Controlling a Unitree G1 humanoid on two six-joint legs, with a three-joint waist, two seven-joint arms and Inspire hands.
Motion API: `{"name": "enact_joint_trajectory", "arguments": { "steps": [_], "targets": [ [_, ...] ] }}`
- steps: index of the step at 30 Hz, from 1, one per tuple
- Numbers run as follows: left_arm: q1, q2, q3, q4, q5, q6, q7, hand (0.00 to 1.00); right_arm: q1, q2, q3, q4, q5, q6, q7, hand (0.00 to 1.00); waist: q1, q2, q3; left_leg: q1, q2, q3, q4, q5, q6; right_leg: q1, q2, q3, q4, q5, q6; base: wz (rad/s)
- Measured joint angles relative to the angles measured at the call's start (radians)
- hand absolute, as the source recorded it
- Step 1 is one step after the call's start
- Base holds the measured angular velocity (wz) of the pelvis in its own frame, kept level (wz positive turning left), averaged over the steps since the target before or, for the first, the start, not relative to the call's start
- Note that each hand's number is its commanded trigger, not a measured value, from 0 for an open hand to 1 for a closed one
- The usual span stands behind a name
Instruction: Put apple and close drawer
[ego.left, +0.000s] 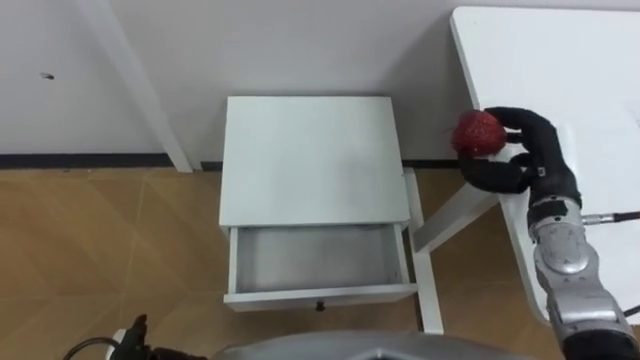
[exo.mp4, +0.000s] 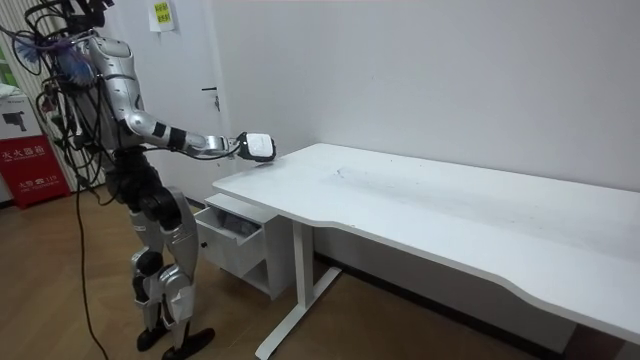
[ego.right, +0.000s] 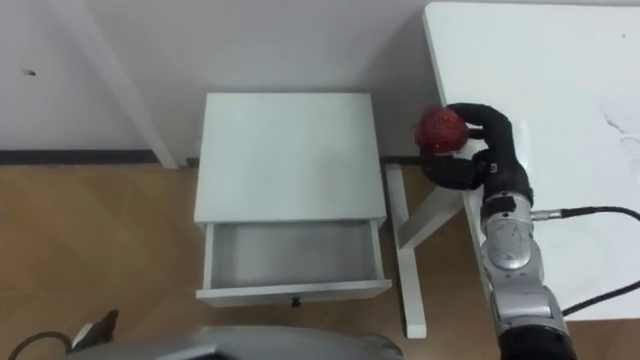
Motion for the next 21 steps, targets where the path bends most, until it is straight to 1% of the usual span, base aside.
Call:
{"name": "enact_joint_trajectory", "arguments": {
  "steps": [2, 3, 4, 5, 8, 11, 15, 17, 18, 21],
  "targets": [
    [-0.006, -0.002, -0.014, 0.002, 0.001, -0.011, -0.006, 0.0, 0.003, 0.001, 0.083, 0.001, -0.015, 0.012, 0.062, 1.0, 0.027, 0.002, 0.0006, -0.002, 0.0, -0.003, 0.0, 0.0, 0.0, -0.001, -0.001, -0.003, -0.001, 0.0, 0.0, 0.06],
    [-0.009, -0.002, -0.019, 0.002, 0.001, -0.011, -0.008, 0.0, 0.003, 0.001, 0.104, 0.001, -0.025, 0.015, 0.076, 1.0, 0.029, 0.002, 0.0008, -0.004, -0.001, -0.007, 0.0, 0.0, 0.0, -0.001, -0.001, -0.007, -0.001, 0.0, 0.0, 0.17],
    [-0.013, -0.002, -0.02, 0.002, 0.001, -0.011, -0.017, 0.0, 0.002, 0.001, 0.135, -0.002, -0.04, 0.02, 0.105, 1.0, 0.036, 0.002, 0.0008, -0.008, -0.003, -0.021, 0.003, 0.0, 0.001, -0.001, -0.004, -0.016, -0.001, 0.0, 0.0, 0.25],
    [-0.014, -0.002, -0.021, 0.002, 0.002, -0.012, -0.022, 0.0, 0.002, 0.001, 0.156, -0.007, -0.047, 0.023, 0.128, 1.0, 0.046, 0.004, 0.0029, -0.009, -0.004, -0.028, 0.004, 0.001, 0.001, -0.001, -0.005, -0.027, -0.002, 0.0, 0.0, 0.23],
    [-0.012, -0.001, -0.021, 0.009, 0.003, -0.006, -0.021, 0.0, 0.002, -0.001, 0.207, -0.029, -0.082, 0.025, 0.146, 1.0, 0.076, 0.004, 0.0084, -0.015, -0.004, -0.041, 0.004, 0.001, 0.001, -0.002, -0.006, -0.043, -0.005, 0.0, 0.0, 0.13],
    [-0.008, -0.003, -0.042, 0.011, 0.003, 0.002, -0.018, 0.0, -0.005, -0.002, 0.234, -0.03, -0.083, 0.033, 0.166, 1.0, 0.084, -0.002, 0.0082, -0.023, -0.004, -0.064, 0.004, 0.002, 0.0, -0.001, -0.006, -0.058, -0.006, 0.0, 0.0, 0.26],
    [0.011, -0.005, -0.046, 0.011, 0.003, 0.016, -0.019, 0.0, -0.014, -0.002, 0.242, -0.03, -0.117, 0.033, 0.177, 1.0, 0.084, -0.005, 0.0097, -0.026, -0.005, -0.071, 0.004, 0.002, 0.0, 0.004, -0.006, -0.062, -0.014, 0.0, 0.0, 0.07],
    [0.008, -0.004, -0.046, 0.009, 0.002, 0.017, -0.019, 0.0, -0.013, -0.002, 0.243, -0.019, -0.128, 0.033, 0.18, 1.0, 0.079, -0.01, 0.0123, -0.032, -0.007, -0.078, 0.004, 0.002, 0.0, 0.004, -0.006, -0.064, -0.021, 0.0, 0.0, 0.08],
    [0.007, -0.004, -0.046, 0.008, 0.002, 0.017, -0.02, 0.0, -0.012, -0.002, 0.244, -0.014, -0.135, 0.034, 0.18, 1.0, 0.079, -0.011, 0.0119, -0.034, -0.007, -0.079, 0.004, 0.002, 0.0, 0.002, -0.006, -0.064, -0.021, 0.0, 0.0, 0.05],
    [0.002, -0.004, -0.046, 0.006, 0.002, 0.017, -0.02, 0.0, -0.011, -0.002, 0.252, 0.018, -0.154, 0.054, 0.19, 1.0, 0.077, -0.011, 0.0115, -0.035, -0.007, -0.08, 0.004, 0.002, 0.0, 0.001, -0.006, -0.064, -0.021, 0.0, 0.0, 0.0]
  ]
}}
